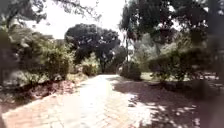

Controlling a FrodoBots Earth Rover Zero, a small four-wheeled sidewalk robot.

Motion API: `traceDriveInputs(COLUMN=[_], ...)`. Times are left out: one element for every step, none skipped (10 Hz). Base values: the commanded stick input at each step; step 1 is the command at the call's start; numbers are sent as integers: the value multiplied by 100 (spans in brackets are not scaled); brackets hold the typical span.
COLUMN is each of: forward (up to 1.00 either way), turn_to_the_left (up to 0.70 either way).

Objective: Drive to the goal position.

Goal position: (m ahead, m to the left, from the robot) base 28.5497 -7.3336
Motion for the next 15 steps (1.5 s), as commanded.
traceDriveInputs(forward=[70,70,70,70,70,70,70,70,70,70,70,70,70,70,70], turn_to_the_left=[0,0,0,0,0,0,0,0,0,0,0,0,0,0,0])
